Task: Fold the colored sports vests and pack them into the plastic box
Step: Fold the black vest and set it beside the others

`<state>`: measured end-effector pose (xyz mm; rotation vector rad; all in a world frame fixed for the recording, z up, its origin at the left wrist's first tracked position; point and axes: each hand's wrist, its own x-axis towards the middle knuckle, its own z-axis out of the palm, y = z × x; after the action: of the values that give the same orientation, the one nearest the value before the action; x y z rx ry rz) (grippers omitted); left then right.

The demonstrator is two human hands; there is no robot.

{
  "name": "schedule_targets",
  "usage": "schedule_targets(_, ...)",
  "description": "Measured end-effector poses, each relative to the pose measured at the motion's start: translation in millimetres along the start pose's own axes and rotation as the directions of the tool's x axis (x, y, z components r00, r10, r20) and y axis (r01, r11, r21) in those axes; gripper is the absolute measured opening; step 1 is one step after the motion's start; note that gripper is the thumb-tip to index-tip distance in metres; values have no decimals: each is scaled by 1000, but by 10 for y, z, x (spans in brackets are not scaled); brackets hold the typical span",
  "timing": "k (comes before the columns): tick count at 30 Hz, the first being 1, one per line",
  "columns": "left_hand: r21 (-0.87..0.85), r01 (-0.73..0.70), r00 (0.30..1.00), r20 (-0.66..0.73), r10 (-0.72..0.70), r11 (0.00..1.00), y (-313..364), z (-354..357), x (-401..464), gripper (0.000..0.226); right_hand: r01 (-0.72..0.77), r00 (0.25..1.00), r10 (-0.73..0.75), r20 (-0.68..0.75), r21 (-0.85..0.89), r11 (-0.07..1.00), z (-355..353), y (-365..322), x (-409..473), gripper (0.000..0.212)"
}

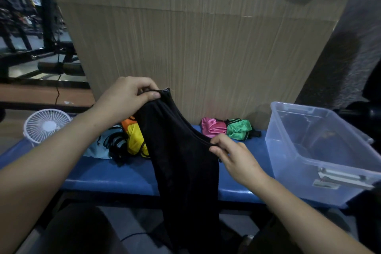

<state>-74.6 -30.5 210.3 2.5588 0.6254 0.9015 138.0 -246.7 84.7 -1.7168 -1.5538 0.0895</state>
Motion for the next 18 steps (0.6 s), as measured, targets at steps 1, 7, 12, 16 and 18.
schedule_targets(1,4,-1,1000,-10,1,1000,19,-19,5,16,0,1000,0,-9,-7,1000,-30,-19,4,13)
schedule_targets(7,160,-48,986,-151,72,986,170,-128,-1,4,-32,998,26,-57,-110,993,-190,-126,22,18)
schedule_targets(12,111,-72,984,-156,89,991,333,-252,-13,10,-153,988,147,-56,-121,981,-328,-321,66,23)
schedule_targets(16,187,-100,973,-186,135,977,540,-401,13,8,-178,981,181,-73,43,983,-475,-606,88,6)
schedule_targets(18,218,-112,964,-214,160,969,628,-493,75,10,-209,974,219,-66,122,970,-589,-759,106,12)
